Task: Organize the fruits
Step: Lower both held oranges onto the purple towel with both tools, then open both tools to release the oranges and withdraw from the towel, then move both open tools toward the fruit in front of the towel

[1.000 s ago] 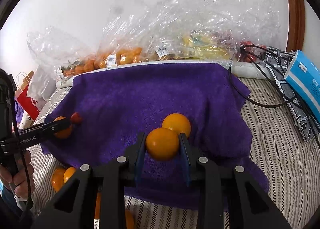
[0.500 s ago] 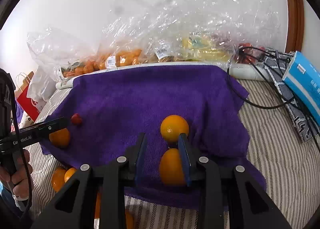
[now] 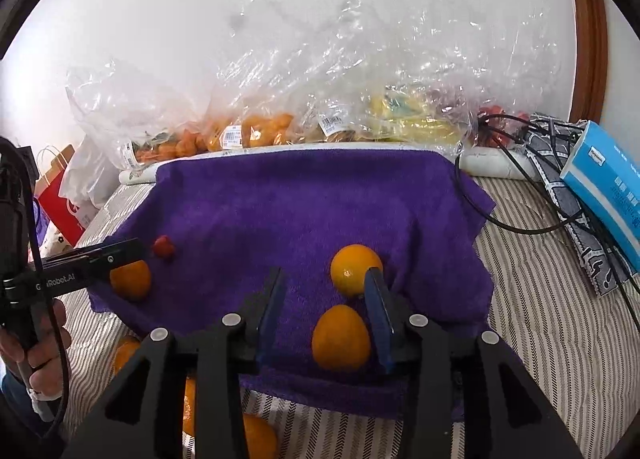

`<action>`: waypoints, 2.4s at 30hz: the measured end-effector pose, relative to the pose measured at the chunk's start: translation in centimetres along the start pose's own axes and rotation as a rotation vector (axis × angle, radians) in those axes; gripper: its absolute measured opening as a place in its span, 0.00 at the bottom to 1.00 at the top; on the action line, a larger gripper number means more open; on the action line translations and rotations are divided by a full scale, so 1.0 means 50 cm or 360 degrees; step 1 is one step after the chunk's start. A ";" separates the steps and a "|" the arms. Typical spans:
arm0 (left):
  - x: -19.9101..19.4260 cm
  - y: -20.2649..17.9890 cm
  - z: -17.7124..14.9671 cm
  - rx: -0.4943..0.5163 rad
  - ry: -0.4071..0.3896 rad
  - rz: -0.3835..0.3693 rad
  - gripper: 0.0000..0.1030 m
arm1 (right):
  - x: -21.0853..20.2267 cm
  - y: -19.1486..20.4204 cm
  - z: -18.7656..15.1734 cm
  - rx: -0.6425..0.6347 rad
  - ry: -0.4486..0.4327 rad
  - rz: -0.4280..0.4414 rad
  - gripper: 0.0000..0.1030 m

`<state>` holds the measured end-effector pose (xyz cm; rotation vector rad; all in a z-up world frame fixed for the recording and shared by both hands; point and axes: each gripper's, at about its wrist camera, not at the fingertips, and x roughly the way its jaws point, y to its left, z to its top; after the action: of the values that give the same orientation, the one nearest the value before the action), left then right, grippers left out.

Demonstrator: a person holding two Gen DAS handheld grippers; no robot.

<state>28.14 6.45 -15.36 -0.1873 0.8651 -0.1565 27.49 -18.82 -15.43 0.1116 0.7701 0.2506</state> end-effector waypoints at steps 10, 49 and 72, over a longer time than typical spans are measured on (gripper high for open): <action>-0.008 -0.002 0.000 0.0010 -0.0032 -0.0010 0.51 | -0.014 0.014 0.001 -0.0037 -0.0058 -0.0010 0.46; -0.128 -0.022 -0.028 0.0036 -0.0137 -0.0041 0.51 | -0.155 0.050 0.003 -0.0037 -0.0190 -0.0036 0.59; -0.203 -0.020 -0.130 0.0049 -0.0118 0.0055 0.51 | -0.213 0.113 -0.076 -0.0040 -0.0086 0.0060 0.59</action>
<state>16.60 7.00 -11.74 -0.1485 0.7913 -0.1298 16.46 -16.14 -9.87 0.1089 0.7113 0.2920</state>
